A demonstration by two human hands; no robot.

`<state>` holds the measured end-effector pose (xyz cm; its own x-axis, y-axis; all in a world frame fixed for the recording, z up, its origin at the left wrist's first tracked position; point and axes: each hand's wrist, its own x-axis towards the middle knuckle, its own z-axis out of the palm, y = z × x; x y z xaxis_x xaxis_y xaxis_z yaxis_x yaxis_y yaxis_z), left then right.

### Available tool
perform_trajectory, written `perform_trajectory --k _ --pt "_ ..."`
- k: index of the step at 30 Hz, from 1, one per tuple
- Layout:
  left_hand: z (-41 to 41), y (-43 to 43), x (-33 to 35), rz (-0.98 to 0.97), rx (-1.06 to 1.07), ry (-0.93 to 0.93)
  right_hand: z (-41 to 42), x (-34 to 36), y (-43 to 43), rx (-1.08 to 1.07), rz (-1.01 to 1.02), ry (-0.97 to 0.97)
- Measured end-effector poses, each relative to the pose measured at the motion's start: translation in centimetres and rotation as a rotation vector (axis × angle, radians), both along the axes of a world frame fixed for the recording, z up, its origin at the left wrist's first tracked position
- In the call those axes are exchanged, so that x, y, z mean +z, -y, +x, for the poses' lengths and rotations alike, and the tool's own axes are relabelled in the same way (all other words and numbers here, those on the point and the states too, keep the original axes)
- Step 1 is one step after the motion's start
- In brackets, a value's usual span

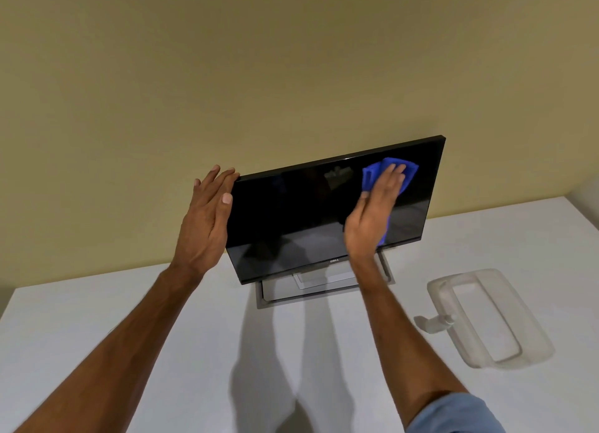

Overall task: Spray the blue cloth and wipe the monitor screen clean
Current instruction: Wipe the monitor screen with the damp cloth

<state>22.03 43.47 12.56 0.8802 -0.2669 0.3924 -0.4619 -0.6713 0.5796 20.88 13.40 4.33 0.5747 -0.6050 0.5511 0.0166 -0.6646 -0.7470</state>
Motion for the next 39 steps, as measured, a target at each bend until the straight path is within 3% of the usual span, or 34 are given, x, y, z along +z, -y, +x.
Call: perform_trajectory --k 7,12,15,21,27,33,39 --pt "0.2 -0.1 -0.1 0.015 0.005 0.001 -1.3 -4.0 -11.5 0.336 -0.435 -0.197" --pt "0.3 -0.5 -0.4 0.021 -0.001 0.012 -1.2 -5.9 -15.6 0.646 -1.027 -0.270" --pt "0.4 -0.7 -0.3 0.039 -0.017 0.023 -1.1 -6.2 -15.1 0.606 -1.127 -0.262" --pt "0.7 -0.4 -0.2 0.042 0.005 0.040 -1.8 -5.4 -9.7 0.184 -0.623 -0.289" --pt "0.9 -0.5 -0.7 0.045 -0.004 0.058 -1.3 -4.0 -2.4 0.016 -0.358 -0.258" --pt "0.9 0.0 -0.8 0.027 0.009 0.071 -0.7 -2.5 5.6 -0.130 0.036 -0.137" --pt "0.3 0.5 -1.1 0.005 0.035 0.083 -0.3 -2.8 4.6 -0.166 0.179 -0.035"
